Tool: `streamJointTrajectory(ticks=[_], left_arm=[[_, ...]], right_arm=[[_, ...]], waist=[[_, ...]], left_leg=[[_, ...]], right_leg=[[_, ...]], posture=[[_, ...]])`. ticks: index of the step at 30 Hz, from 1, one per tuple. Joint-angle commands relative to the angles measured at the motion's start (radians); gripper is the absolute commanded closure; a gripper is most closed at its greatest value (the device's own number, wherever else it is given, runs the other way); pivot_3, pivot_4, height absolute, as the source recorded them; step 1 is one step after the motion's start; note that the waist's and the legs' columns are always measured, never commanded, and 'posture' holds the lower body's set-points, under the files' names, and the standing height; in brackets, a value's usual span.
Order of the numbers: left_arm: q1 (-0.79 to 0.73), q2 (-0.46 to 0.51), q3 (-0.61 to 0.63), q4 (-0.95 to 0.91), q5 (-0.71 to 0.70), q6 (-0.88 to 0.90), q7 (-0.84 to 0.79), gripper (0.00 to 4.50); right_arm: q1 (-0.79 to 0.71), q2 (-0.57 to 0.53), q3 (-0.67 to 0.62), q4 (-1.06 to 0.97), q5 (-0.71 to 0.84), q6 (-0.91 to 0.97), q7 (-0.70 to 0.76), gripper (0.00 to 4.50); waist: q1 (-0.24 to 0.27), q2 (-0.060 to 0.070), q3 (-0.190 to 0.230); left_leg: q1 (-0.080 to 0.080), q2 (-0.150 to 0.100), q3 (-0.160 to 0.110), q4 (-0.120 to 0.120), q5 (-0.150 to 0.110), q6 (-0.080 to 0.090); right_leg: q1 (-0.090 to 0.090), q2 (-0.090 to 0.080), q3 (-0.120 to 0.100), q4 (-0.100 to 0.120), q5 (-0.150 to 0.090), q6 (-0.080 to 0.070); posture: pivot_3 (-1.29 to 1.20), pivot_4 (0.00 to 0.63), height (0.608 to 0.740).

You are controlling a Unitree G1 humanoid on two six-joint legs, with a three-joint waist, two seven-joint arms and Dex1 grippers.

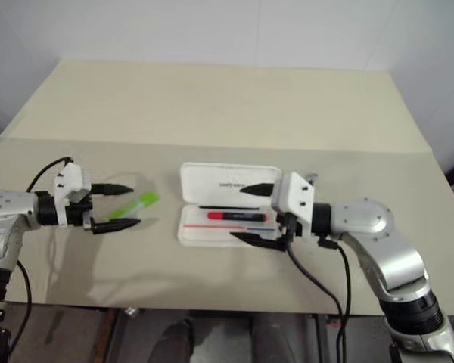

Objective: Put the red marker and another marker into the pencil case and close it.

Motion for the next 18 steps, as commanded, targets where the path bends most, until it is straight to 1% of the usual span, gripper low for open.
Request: streamJointTrajectory(ticks=[1, 12, 17, 18], left_arm=[[-0.044, 0.034, -0.019, 0.055, 0.044, 0.024, 0.007, 0.00], [-0.206, 0.008, -0.145, 0.299, 0.180, 0.003, -0.008, 0.00], [-0.247, -0.004, -0.193, 0.384, 0.217, -0.010, -0.069, 0.00], [-0.258, -0.012, -0.192, 0.405, 0.223, -0.018, -0.057, 0.18]], right_arm=[[0.011, -0.011, -0.034, -0.043, 0.015, 0.000, -0.028, 0.02], [0.048, -0.018, -0.043, -0.051, 0.010, 0.008, -0.076, 0.02], [0.061, -0.030, -0.057, -0.053, 0.011, 0.010, -0.089, 0.02], [0.064, -0.033, -0.060, -0.055, 0.012, 0.010, -0.092, 0.00]], waist=[[0.000, 0.000, 0.000], [0.005, 0.000, 0.000], [0.005, 0.000, 0.000], [0.005, 0.000, 0.000]], left_leg=[[0.000, 0.000, 0.000, 0.000, 0.000, 0.000], [-0.001, 0.000, 0.000, -0.001, 0.000, 0.000], [0.001, 0.000, 0.000, 0.000, 0.000, 0.000], [0.001, 0.000, 0.000, 0.000, 0.000, 0.000]], right_leg=[[0.000, 0.000, 0.000, 0.000, 0.000, 0.000], [0.000, 0.000, 0.000, 0.000, 0.001, 0.002], [0.001, 0.000, 0.000, 0.001, 0.001, 0.002], [0.001, 0.000, 0.000, 0.001, 0.000, 0.000]], posture=[[0.00, 0.150, 0.740], [0.00, 0.150, 0.740], [0.00, 0.150, 0.740], [0.00, 0.150, 0.740]])
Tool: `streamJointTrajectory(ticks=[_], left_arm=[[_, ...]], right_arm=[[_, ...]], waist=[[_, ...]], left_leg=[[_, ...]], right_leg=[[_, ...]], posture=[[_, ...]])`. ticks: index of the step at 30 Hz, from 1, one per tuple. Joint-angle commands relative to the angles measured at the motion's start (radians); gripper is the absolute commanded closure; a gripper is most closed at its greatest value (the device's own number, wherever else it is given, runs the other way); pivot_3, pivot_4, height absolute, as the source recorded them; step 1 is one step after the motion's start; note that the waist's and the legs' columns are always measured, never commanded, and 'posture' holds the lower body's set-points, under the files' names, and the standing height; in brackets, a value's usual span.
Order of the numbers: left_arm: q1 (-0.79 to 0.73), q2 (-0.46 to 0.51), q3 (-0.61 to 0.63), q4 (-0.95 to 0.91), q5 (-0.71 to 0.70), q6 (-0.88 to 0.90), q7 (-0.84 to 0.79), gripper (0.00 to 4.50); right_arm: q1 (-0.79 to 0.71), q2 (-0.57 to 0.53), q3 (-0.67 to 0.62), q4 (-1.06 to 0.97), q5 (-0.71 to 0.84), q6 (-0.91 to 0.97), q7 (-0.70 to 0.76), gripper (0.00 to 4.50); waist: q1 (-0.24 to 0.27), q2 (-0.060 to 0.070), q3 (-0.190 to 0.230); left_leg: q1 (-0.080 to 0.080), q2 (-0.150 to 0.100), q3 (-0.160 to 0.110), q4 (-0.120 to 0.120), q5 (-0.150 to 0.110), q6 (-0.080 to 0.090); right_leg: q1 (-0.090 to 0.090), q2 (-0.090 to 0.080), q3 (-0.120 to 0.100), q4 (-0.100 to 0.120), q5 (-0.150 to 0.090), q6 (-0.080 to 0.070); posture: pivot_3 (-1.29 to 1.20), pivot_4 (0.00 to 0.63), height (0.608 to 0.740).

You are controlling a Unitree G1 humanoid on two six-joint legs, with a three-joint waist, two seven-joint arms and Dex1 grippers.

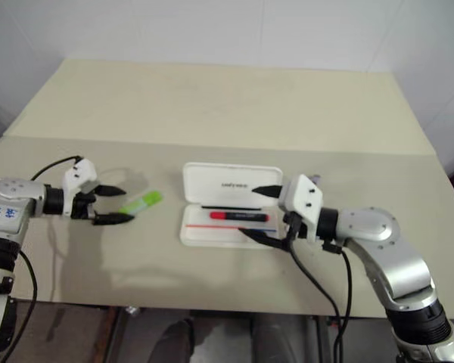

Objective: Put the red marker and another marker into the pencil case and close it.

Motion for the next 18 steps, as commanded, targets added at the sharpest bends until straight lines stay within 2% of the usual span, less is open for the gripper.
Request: streamJointTrajectory(ticks=[1, 2, 8, 11, 18], left_arm=[[-0.020, -0.022, -0.027, 0.077, 0.043, -0.012, 0.009, 0.39], [-0.027, -0.028, -0.025, 0.089, 0.043, -0.017, 0.011, 0.59], [-0.036, -0.052, -0.016, 0.093, 0.041, -0.034, -0.005, 2.56], [-0.039, -0.057, -0.008, 0.081, 0.038, -0.040, -0.005, 3.40], [-0.099, -0.065, 0.043, 0.006, -0.007, -0.075, -0.011, 3.39]], right_arm=[[0.007, -0.016, -0.044, -0.046, 0.014, -0.007, -0.013, 0.00], [0.011, -0.018, -0.047, -0.048, 0.015, -0.007, -0.015, 0.00], [0.033, -0.023, -0.068, -0.056, 0.022, -0.008, -0.025, 0.00], [0.040, -0.023, -0.080, -0.057, 0.024, -0.008, -0.026, 0.00], [0.059, -0.039, -0.127, -0.045, 0.033, -0.018, -0.020, 0.00]], waist=[[0.000, 0.000, 0.000], [0.001, 0.000, 0.000], [0.002, 0.000, 0.000], [0.005, 0.000, 0.000], [0.019, 0.000, 0.000]], left_leg=[[0.000, 0.000, 0.000, 0.000, 0.000, 0.000], [0.000, 0.000, 0.000, 0.000, 0.000, 0.000], [0.000, 0.000, 0.000, 0.000, 0.001, 0.000], [0.000, 0.000, 0.000, 0.000, 0.001, 0.000], [-0.001, 0.000, 0.000, 0.000, 0.001, 0.000]], right_leg=[[0.000, 0.000, 0.000, 0.000, 0.000, 0.000], [0.000, 0.000, 0.000, 0.000, 0.000, 0.000], [0.001, 0.000, 0.000, 0.000, 0.000, 0.001], [0.001, 0.000, 0.000, 0.000, 0.002, 0.003], [0.001, 0.000, 0.000, 0.000, 0.002, 0.003]], posture=[[0.00, 0.150, 0.740], [0.00, 0.150, 0.740], [0.00, 0.150, 0.740], [0.00, 0.150, 0.740], [0.00, 0.150, 0.740]])
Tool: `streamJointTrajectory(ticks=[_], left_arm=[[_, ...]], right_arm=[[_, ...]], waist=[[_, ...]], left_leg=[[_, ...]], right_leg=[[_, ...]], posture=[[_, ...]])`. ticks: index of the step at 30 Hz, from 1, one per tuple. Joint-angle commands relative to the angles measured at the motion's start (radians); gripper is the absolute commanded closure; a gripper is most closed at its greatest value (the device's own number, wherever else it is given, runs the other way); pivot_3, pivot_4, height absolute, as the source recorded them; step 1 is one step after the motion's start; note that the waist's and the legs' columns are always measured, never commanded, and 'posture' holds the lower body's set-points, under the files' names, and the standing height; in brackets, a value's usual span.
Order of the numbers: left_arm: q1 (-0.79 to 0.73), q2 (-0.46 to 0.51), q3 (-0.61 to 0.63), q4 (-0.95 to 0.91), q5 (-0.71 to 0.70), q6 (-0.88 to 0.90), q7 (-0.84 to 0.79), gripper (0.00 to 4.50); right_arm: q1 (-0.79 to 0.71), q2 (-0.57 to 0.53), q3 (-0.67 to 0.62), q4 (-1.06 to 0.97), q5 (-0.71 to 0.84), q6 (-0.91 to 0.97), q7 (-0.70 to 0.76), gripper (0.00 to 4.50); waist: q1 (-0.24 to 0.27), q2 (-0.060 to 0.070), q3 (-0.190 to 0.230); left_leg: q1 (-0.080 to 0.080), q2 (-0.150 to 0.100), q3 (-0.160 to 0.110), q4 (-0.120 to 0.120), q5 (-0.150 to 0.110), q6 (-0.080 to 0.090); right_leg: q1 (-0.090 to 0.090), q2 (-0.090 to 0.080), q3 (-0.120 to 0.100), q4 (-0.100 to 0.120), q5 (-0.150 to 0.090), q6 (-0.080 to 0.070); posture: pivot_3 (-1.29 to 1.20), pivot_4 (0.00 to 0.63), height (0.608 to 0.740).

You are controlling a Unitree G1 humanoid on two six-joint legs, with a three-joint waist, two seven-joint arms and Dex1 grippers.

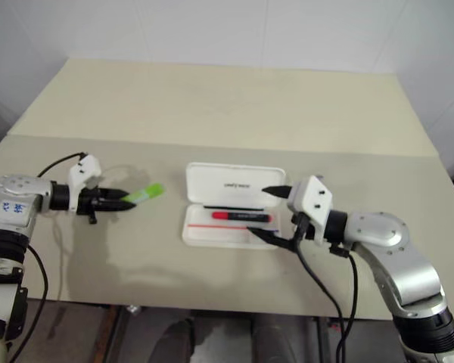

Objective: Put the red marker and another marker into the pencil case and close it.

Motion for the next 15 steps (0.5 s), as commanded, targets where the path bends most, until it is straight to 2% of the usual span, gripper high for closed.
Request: streamJointTrajectory(ticks=[1, 7, 12, 15], left_arm=[[-0.064, -0.008, 0.038, -0.090, -0.056, -0.005, -0.029, 3.39], [-0.118, -0.039, 0.065, -0.266, -0.171, 0.092, -0.092, 3.39], [-0.115, -0.070, 0.036, -0.481, -0.280, 0.256, -0.137, 3.39], [-0.101, -0.088, 0.006, -0.564, -0.295, 0.318, -0.130, 3.39]], right_arm=[[0.012, -0.029, -0.067, -0.018, 0.023, -0.023, 0.007, 0.00], [0.052, -0.047, -0.131, 0.017, 0.041, -0.070, 0.050, 0.00], [0.102, -0.036, -0.183, 0.032, 0.089, -0.125, 0.098, 0.00], [0.148, -0.031, -0.222, 0.043, 0.138, -0.150, 0.138, 0.00]], waist=[[0.007, 0.000, 0.000], [0.009, -0.001, 0.001], [0.005, -0.001, 0.001], [0.004, -0.001, 0.001]], left_leg=[[0.000, 0.000, 0.000, 0.000, 0.000, 0.000], [-0.001, 0.000, 0.000, 0.000, 0.000, 0.000], [-0.001, 0.000, 0.000, 0.000, 0.000, 0.000], [-0.001, 0.000, 0.000, 0.000, 0.000, 0.000]], right_leg=[[0.000, 0.000, 0.000, 0.000, 0.000, 0.000], [-0.001, 0.000, 0.000, 0.000, 0.002, 0.003], [-0.001, 0.000, 0.000, 0.000, 0.002, 0.004], [0.000, 0.000, 0.000, 0.000, 0.002, 0.004]], posture=[[0.00, 0.150, 0.740], [0.00, 0.150, 0.740], [0.00, 0.150, 0.740], [0.00, 0.150, 0.740]])
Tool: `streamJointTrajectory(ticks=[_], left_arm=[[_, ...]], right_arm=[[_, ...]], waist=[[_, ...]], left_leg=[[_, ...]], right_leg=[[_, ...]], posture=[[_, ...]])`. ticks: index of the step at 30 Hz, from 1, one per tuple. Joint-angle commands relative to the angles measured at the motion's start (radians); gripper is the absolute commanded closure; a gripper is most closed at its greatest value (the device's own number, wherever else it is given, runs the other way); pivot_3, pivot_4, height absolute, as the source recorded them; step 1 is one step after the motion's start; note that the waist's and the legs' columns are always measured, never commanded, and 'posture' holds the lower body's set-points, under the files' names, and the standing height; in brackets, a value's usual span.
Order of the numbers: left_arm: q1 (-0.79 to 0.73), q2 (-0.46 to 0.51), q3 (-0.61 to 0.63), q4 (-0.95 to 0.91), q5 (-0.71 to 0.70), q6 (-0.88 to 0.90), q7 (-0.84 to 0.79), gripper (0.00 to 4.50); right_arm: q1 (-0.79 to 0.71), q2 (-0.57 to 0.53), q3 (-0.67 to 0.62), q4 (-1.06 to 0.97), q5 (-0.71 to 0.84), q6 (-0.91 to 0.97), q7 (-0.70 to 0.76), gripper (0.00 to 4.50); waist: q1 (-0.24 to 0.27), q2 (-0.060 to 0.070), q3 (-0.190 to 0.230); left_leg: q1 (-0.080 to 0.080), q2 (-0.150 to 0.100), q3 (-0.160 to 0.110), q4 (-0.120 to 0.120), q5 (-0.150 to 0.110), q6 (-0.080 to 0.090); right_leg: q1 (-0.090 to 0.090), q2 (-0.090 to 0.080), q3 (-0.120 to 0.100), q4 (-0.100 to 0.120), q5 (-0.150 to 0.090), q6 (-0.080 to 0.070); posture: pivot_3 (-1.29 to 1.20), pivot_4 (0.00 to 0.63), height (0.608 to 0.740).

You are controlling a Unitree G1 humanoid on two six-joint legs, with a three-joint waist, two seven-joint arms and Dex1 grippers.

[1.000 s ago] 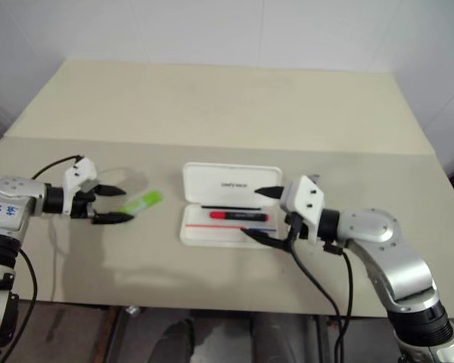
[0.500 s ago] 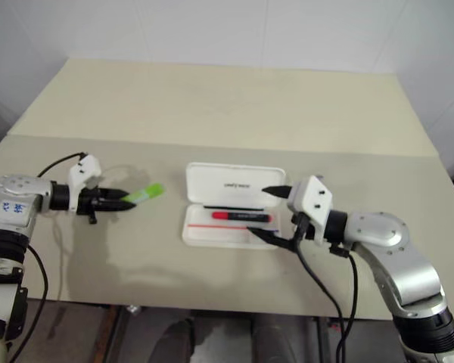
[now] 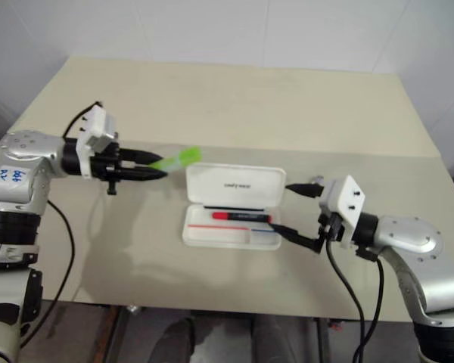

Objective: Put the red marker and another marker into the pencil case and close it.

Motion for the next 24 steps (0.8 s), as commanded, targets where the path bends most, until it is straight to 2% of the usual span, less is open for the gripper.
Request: streamJointTrajectory(ticks=[1, 8, 18, 24], left_arm=[[0.013, -0.010, -0.023, -0.105, -0.036, 0.069, 0.010, 3.39], [0.079, -0.031, -0.114, -0.284, -0.030, 0.180, 0.059, 3.39], [0.102, -0.049, -0.248, -0.368, 0.046, 0.210, 0.129, 3.39], [0.123, -0.015, -0.294, -0.401, 0.093, 0.239, 0.159, 3.39]], right_arm=[[0.051, -0.003, -0.075, 0.002, 0.070, -0.041, 0.054, 0.00], [0.181, -0.045, -0.157, 0.028, 0.099, -0.051, 0.121, 0.00], [0.181, -0.031, -0.133, 0.012, 0.086, -0.050, 0.064, 0.00], [0.204, -0.023, -0.126, -0.012, 0.084, -0.048, 0.032, 0.00]], waist=[[0.000, 0.000, 0.000], [0.000, 0.000, 0.000], [-0.002, 0.000, 0.000], [-0.003, 0.000, 0.000]], left_leg=[[0.000, 0.000, 0.000, 0.000, 0.000, 0.000], [0.001, 0.000, 0.000, 0.002, 0.000, 0.000], [0.001, 0.000, 0.000, 0.008, 0.000, 0.000], [0.002, 0.000, 0.000, 0.010, 0.000, 0.000]], right_leg=[[0.000, 0.000, 0.000, 0.000, 0.000, 0.000], [0.002, 0.000, 0.000, 0.000, 0.000, 0.000], [0.005, 0.000, 0.001, -0.003, -0.004, -0.007], [0.009, 0.000, 0.002, -0.006, -0.005, -0.011]], posture=[[0.00, 0.150, 0.740], [0.00, 0.150, 0.740], [0.00, 0.150, 0.740], [0.00, 0.150, 0.740]])
